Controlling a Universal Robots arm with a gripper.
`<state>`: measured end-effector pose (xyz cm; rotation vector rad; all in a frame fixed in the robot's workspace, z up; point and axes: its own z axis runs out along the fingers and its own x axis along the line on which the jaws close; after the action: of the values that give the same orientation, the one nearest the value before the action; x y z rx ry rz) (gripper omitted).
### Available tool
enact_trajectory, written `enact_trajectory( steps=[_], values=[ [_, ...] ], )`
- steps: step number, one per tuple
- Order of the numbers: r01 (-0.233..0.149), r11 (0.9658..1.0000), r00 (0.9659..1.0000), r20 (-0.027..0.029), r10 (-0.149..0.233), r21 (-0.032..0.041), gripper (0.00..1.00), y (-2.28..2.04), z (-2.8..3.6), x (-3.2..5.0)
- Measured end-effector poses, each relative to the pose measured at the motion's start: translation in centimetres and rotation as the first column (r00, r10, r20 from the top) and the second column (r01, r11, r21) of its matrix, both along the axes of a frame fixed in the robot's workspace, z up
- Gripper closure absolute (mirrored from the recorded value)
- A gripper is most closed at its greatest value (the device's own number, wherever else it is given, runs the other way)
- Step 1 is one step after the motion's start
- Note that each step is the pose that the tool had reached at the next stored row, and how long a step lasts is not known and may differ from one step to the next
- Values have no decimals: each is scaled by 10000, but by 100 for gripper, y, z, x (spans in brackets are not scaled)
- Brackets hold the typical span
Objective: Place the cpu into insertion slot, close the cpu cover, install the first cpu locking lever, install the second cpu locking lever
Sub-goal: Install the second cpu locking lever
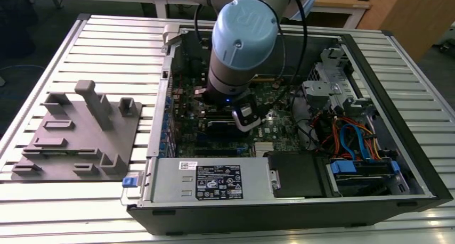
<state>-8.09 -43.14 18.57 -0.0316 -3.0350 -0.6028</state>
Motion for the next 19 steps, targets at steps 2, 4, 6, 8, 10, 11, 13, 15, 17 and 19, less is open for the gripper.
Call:
enact_trajectory(
  steps=[2, 4, 6, 8, 10, 11, 13, 15, 17, 19],
  values=[
    [0, 10000, 10000, -1, 0, -2, 89, 6, 1, -1],
    [0, 10000, 10000, 2, 0, 3, 89, 12, -1, -3],
    [-2, 10000, 10000, -1, 2, -1, 89, 16, 0, -4],
    [-1, 10000, 10000, 0, 1, -1, 89, 18, 0, -5],
    [-1, 10000, 10000, -1, 1, -1, 89, 21, 0, -6],
    [-1, 10000, 10000, 0, 1, -1, 89, 23, 0, -7],
    [-1, 10000, 10000, 1, 1, 0, 89, 24, -2, -7],
    [-1, 10000, 10000, 1, 1, -1, 89, 24, -2, -8],
    [-1, 10000, 10000, 0, 1, -4, 89, 24, 6, -9],
    [-1, 10000, 10000, 1, 1, 0, 89, 25, 29, -9]
  ],
)
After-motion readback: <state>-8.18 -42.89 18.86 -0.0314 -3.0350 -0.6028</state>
